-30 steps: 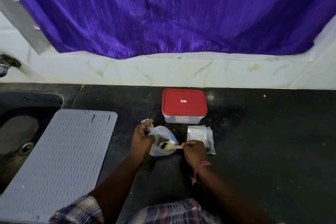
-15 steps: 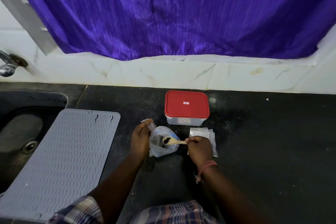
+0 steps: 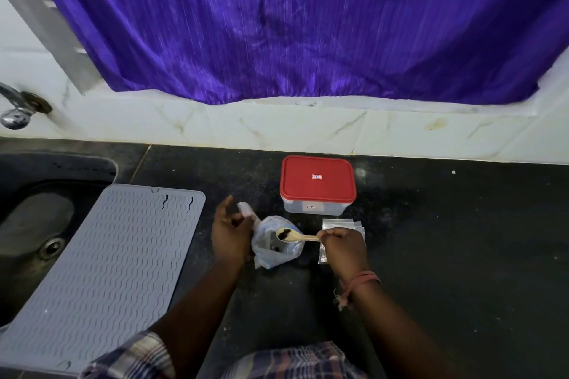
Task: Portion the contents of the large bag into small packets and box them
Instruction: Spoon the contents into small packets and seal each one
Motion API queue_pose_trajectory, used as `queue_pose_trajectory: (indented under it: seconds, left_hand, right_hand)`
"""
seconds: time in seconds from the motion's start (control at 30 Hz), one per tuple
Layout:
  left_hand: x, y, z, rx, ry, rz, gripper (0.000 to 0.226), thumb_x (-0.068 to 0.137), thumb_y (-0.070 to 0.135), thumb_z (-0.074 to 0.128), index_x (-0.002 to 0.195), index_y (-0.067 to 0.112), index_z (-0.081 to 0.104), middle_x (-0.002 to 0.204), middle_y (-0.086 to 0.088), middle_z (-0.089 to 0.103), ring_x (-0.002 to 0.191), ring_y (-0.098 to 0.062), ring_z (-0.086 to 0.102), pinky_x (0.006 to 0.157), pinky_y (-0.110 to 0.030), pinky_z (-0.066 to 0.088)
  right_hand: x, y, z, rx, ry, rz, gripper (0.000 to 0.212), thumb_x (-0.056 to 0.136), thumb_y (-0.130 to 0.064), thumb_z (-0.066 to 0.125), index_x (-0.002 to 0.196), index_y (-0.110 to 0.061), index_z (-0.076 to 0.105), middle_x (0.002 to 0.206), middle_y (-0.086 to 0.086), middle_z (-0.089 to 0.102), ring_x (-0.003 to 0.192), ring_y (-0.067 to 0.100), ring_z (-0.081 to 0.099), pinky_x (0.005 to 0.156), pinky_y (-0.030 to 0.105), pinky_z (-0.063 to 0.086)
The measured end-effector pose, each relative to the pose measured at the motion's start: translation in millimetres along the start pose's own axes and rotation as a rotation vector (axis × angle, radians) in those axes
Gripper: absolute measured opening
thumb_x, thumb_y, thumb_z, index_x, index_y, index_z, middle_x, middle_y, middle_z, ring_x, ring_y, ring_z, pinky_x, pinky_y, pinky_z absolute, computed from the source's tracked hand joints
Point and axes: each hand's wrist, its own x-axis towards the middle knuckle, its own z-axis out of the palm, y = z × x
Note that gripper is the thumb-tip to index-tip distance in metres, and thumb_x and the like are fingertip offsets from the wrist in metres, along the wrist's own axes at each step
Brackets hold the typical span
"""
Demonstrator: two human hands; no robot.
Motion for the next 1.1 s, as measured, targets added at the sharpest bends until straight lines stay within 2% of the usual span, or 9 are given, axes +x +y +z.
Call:
queue_pose_trajectory:
  seconds: [0.07, 0.2, 0.23, 0.33, 0.5, 0.63, 0.77, 0.9, 1.1]
  left_hand:
    - [-0.3, 1.9, -0.6, 0.000, 0.033, -0.021, 0.061, 0.083, 0.011, 0.079, 0.138, 0.021, 0.053, 0.107, 0.002, 0.070, 0.097, -0.015, 0.070, 0.087, -0.036, 0.056]
    - [2.6, 9.5, -4.1, 0.088, 0.079, -0.081, 0.025, 0.082, 0.022, 0.081, 0.102, 0.020, 0.065, 0.095, 0.003, 0.070, 0.090, -0.017, 0.069, 0.081, -0.034, 0.054]
    - [3.3, 9.6, -4.8, 0.100, 0.080, -0.071, 0.021, 0.081, 0.025, 0.081, 0.093, 0.020, 0.065, 0.088, 0.003, 0.071, 0.085, -0.017, 0.069, 0.078, -0.035, 0.055]
    - [4.3, 8.9, -6.8, 0.110, 0.047, -0.025, 0.021, 0.079, 0.029, 0.082, 0.079, 0.018, 0.064, 0.076, 0.000, 0.071, 0.074, -0.020, 0.069, 0.072, -0.039, 0.056]
    - [-2.6, 11.8, -5.1, 0.007, -0.102, -0.085, 0.013, 0.085, 0.018, 0.080, 0.081, 0.009, 0.072, 0.072, -0.007, 0.074, 0.064, -0.018, 0.067, 0.064, -0.037, 0.056]
    - [-6.3, 11.2, -4.3, -0.126, -0.181, -0.195, 0.012, 0.092, 0.020, 0.072, 0.089, 0.010, 0.079, 0.086, -0.013, 0.078, 0.081, -0.028, 0.073, 0.080, -0.044, 0.060]
    - [-4.7, 5.8, -2.3, -0.254, -0.216, -0.298, 0.021, 0.098, 0.013, 0.063, 0.087, 0.006, 0.080, 0.095, -0.022, 0.076, 0.099, -0.041, 0.072, 0.095, -0.057, 0.055]
    - [-5.9, 6.8, -1.0, -0.251, -0.272, -0.326, 0.014, 0.096, 0.005, 0.064, 0.097, 0.004, 0.077, 0.100, -0.023, 0.075, 0.089, -0.034, 0.071, 0.091, -0.050, 0.056]
    - [-7.8, 10.9, 0.5, -0.060, -0.268, -0.249, 0.017, 0.087, 0.006, 0.075, 0.102, 0.015, 0.075, 0.095, -0.005, 0.078, 0.092, -0.021, 0.075, 0.089, -0.041, 0.061]
  right_hand:
    - [-1.1, -6.8, -1.7, 0.026, -0.001, -0.024, 0.015, 0.088, -0.018, 0.068, 0.077, -0.014, 0.078, 0.075, 0.008, 0.075, 0.071, 0.019, 0.067, 0.066, 0.028, 0.051]
    - [-2.3, -18.5, -2.5, 0.061, -0.022, -0.069, 0.020, 0.089, -0.014, 0.068, 0.071, -0.020, 0.074, 0.075, 0.003, 0.073, 0.069, 0.014, 0.064, 0.052, 0.014, 0.046]
    - [-3.1, -20.8, -2.8, 0.073, -0.024, -0.080, 0.022, 0.089, -0.013, 0.068, 0.069, -0.022, 0.073, 0.074, 0.003, 0.073, 0.068, 0.013, 0.063, 0.051, 0.013, 0.046]
    - [-5.8, -29.2, 0.5, 0.099, -0.033, -0.119, 0.023, 0.089, -0.013, 0.068, 0.068, -0.021, 0.075, 0.076, 0.004, 0.075, 0.070, 0.012, 0.064, 0.064, 0.022, 0.050]
    - [-7.0, -37.2, 21.9, 0.056, -0.031, -0.159, 0.019, 0.088, -0.015, 0.067, 0.071, -0.017, 0.076, 0.067, -0.005, 0.070, 0.071, 0.012, 0.064, 0.073, 0.028, 0.050]
    - [-6.1, -33.3, 32.0, 0.052, -0.018, -0.127, 0.017, 0.088, -0.016, 0.067, 0.074, -0.017, 0.077, 0.074, -0.002, 0.074, 0.080, 0.017, 0.069, 0.080, 0.033, 0.055]
    - [-3.6, -29.2, 30.1, 0.045, 0.001, -0.125, 0.023, 0.088, -0.016, 0.067, 0.066, -0.013, 0.073, 0.063, -0.001, 0.069, 0.068, 0.015, 0.064, 0.071, 0.029, 0.050]
    - [-4.5, -29.9, 27.0, 0.043, 0.017, -0.140, 0.021, 0.090, -0.015, 0.065, 0.072, -0.008, 0.074, 0.067, 0.004, 0.071, 0.069, 0.016, 0.064, 0.067, 0.027, 0.048]
    - [-3.1, -31.2, 26.6, 0.012, 0.052, -0.188, 0.022, 0.091, -0.015, 0.064, 0.072, -0.010, 0.074, 0.069, 0.002, 0.071, 0.072, 0.014, 0.066, 0.063, 0.024, 0.046]
